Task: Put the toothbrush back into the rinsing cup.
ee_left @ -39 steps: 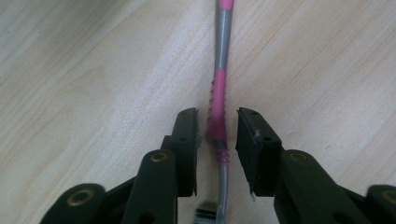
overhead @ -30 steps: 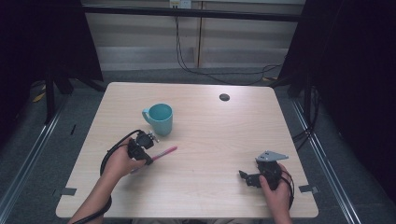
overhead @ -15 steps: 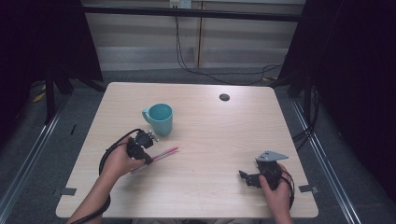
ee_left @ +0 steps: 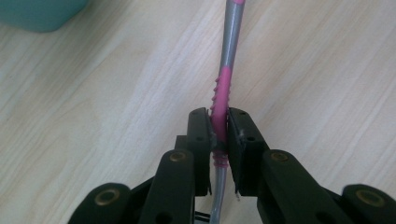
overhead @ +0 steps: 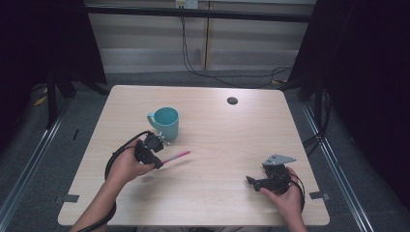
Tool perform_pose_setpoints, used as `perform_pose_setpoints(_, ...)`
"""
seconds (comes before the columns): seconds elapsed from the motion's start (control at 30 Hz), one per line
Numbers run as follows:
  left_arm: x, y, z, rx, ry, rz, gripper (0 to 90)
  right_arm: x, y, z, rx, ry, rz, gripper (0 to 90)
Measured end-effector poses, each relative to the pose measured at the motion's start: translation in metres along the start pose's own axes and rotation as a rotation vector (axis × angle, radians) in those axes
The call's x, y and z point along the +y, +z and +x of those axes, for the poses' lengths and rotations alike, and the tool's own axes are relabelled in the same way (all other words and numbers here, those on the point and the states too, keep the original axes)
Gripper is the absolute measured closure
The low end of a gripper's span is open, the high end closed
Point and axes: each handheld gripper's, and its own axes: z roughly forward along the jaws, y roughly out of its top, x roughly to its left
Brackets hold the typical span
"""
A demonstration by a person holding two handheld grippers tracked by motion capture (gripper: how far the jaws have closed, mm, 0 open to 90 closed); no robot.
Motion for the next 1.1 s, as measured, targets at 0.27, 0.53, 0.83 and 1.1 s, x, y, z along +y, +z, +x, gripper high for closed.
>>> perform_pose_setpoints(0.27,0.012,0.001,-0.008,-0.01,0.026,0.014,80.1,0.031,0.002,0.018,0.007,-0.14,-0.015,18.8)
perform_pose_setpoints(0.53,0.023,0.002,-0.015,-0.021,0.054,0.018,80.1,0.064,0.011,0.038,0.037,-0.287,0.014,20.0)
perform_pose_setpoints(0.83,0.035,0.004,-0.022,-0.016,0.082,0.026,80.1,0.08,0.013,0.05,0.058,-0.389,0.027,22.9)
perform_pose_setpoints(1.1,0.046,0.005,-0.029,-0.023,0.103,0.024,80.1,0.092,0.012,0.057,0.067,-0.478,0.014,26.0)
